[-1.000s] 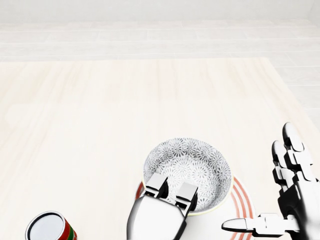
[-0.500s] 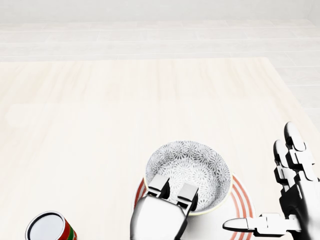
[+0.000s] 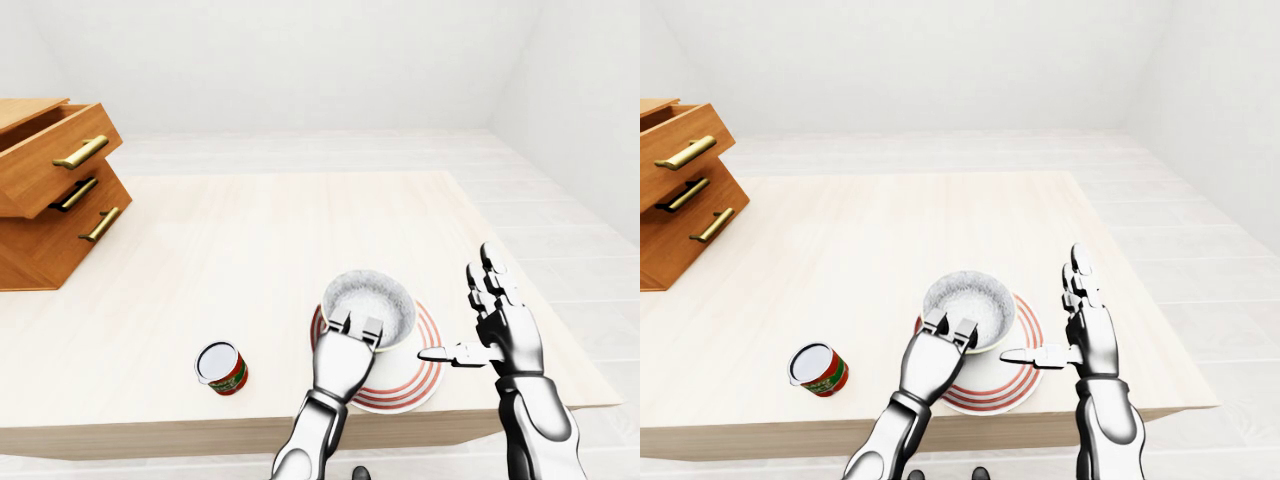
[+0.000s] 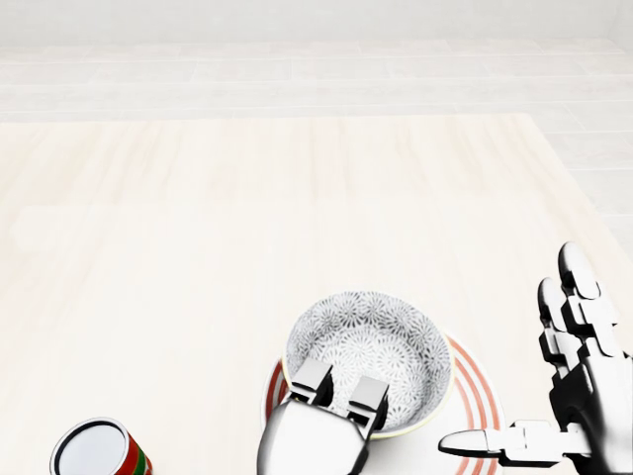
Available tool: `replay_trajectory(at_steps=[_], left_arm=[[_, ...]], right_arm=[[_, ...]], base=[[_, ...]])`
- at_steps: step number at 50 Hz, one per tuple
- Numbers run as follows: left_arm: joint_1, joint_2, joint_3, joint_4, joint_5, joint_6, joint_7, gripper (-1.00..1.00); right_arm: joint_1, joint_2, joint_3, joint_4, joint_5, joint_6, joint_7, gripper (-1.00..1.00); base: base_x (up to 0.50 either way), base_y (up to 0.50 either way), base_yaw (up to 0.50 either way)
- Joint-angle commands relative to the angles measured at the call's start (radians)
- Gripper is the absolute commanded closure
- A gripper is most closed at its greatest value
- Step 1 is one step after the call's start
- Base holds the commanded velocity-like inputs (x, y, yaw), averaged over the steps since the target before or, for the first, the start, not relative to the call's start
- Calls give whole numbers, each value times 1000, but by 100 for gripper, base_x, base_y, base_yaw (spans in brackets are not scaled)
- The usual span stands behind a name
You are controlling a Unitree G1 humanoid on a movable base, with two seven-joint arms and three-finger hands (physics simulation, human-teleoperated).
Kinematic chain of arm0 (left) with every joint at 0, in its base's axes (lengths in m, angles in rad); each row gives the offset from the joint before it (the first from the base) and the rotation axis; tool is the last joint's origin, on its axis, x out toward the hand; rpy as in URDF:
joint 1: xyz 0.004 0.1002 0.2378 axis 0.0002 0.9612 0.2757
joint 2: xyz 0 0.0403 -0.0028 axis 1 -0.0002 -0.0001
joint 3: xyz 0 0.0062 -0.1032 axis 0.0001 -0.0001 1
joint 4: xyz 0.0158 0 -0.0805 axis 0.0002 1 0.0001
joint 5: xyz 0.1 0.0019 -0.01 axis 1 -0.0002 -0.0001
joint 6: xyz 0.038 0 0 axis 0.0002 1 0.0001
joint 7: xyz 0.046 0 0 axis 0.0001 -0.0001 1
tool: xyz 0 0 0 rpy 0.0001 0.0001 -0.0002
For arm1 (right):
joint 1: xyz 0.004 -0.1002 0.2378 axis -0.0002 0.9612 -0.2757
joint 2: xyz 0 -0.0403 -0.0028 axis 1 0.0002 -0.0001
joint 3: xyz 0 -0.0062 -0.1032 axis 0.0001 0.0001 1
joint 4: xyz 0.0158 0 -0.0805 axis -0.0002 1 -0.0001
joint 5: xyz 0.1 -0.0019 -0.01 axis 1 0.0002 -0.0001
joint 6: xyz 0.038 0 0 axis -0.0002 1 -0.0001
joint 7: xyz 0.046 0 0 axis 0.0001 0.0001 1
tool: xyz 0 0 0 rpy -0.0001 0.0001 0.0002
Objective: Put the bowl on the plate.
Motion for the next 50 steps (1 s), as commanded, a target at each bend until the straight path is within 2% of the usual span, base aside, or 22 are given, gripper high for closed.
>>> replay_trajectory(at_steps=[1, 29, 39, 50], left_arm=[[28, 12, -30, -26, 58, 0, 43, 100], [60, 35, -80, -25, 60, 0, 78, 100], [55, 35, -83, -24, 60, 0, 74, 100], [28, 19, -57, 13, 52, 0, 74, 100]], right_arm=[[0, 0, 3, 5, -1, -4, -3, -100], [1, -2, 8, 12, 2, -8, -6, -100], [4, -2, -4, -6, 8, 2, 0, -100], [10, 0, -11, -26, 8, 5, 5, -100]], base=[[0, 0, 0], [0, 0, 0], [0, 0, 0], [0, 0, 0]])
